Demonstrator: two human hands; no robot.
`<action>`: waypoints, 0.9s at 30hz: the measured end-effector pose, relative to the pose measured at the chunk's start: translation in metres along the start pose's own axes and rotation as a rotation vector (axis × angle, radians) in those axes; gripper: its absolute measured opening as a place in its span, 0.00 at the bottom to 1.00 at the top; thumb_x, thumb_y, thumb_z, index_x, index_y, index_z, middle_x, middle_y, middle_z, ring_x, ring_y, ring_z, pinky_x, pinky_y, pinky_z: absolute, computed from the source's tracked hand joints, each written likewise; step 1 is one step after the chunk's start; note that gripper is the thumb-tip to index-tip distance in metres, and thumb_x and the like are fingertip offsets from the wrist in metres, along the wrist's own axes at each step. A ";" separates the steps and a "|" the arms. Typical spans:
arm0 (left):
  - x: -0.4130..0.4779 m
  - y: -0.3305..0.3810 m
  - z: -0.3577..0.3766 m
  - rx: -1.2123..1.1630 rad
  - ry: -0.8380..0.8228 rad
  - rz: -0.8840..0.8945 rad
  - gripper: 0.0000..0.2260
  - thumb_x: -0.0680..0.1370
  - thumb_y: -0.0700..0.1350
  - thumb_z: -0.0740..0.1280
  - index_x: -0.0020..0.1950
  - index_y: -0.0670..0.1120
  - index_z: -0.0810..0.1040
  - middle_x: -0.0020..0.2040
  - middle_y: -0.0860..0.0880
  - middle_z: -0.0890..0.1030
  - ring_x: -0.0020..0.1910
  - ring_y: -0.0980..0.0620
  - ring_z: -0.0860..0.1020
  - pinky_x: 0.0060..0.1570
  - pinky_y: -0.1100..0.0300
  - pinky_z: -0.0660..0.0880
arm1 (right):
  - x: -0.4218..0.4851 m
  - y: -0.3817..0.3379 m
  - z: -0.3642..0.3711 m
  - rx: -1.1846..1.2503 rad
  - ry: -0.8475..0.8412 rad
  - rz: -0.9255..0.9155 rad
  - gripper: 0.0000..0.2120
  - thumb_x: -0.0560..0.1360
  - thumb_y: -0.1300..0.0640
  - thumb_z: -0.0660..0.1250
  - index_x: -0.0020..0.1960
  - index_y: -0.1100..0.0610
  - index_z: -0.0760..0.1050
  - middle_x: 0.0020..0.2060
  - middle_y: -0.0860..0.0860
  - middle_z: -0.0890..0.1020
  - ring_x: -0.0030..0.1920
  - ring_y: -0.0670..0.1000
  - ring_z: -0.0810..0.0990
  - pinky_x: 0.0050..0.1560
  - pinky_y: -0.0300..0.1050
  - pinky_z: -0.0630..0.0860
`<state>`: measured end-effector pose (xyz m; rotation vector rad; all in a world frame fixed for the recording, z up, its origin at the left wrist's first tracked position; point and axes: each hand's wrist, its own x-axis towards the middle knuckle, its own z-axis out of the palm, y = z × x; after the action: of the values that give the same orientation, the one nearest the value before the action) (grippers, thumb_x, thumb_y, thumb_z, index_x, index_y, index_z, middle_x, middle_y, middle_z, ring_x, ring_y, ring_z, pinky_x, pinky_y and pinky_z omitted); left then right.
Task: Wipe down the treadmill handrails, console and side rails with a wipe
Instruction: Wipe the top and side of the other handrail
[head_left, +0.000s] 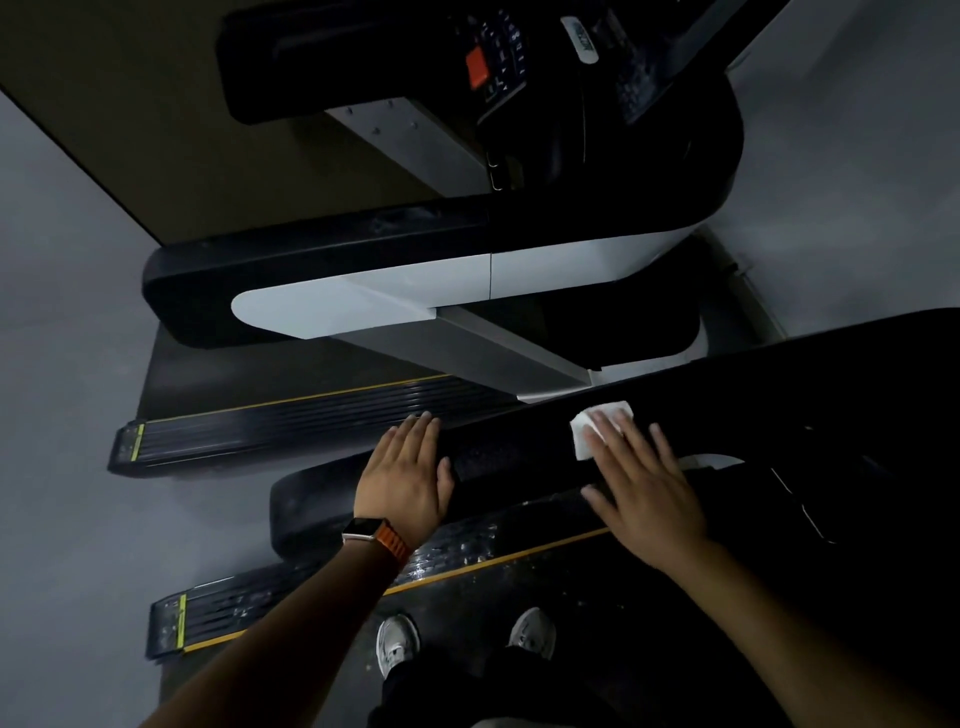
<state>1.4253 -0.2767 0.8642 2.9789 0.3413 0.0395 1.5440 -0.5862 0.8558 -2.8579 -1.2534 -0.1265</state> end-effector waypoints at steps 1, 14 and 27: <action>0.000 0.000 0.000 0.004 -0.002 0.000 0.27 0.84 0.53 0.51 0.76 0.40 0.72 0.75 0.42 0.73 0.74 0.43 0.71 0.75 0.46 0.66 | -0.001 0.013 -0.001 -0.008 0.008 0.010 0.34 0.84 0.40 0.52 0.84 0.56 0.58 0.85 0.51 0.52 0.84 0.56 0.52 0.81 0.65 0.55; 0.055 0.088 -0.005 -0.049 -0.085 0.205 0.31 0.85 0.58 0.45 0.82 0.41 0.61 0.81 0.42 0.63 0.81 0.45 0.61 0.80 0.50 0.54 | 0.040 0.049 -0.016 0.079 -0.022 0.247 0.35 0.85 0.35 0.42 0.83 0.54 0.61 0.82 0.51 0.63 0.83 0.54 0.57 0.81 0.63 0.55; 0.070 0.108 -0.002 -0.028 -0.118 0.228 0.31 0.85 0.59 0.45 0.82 0.42 0.59 0.81 0.42 0.63 0.81 0.45 0.60 0.79 0.53 0.48 | -0.001 0.035 -0.002 0.123 0.091 0.272 0.36 0.83 0.40 0.57 0.85 0.57 0.55 0.84 0.54 0.55 0.84 0.57 0.51 0.81 0.65 0.54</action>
<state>1.5172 -0.3648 0.8823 2.9596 -0.0125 -0.1055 1.5686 -0.6108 0.8584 -2.8442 -0.8167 -0.1656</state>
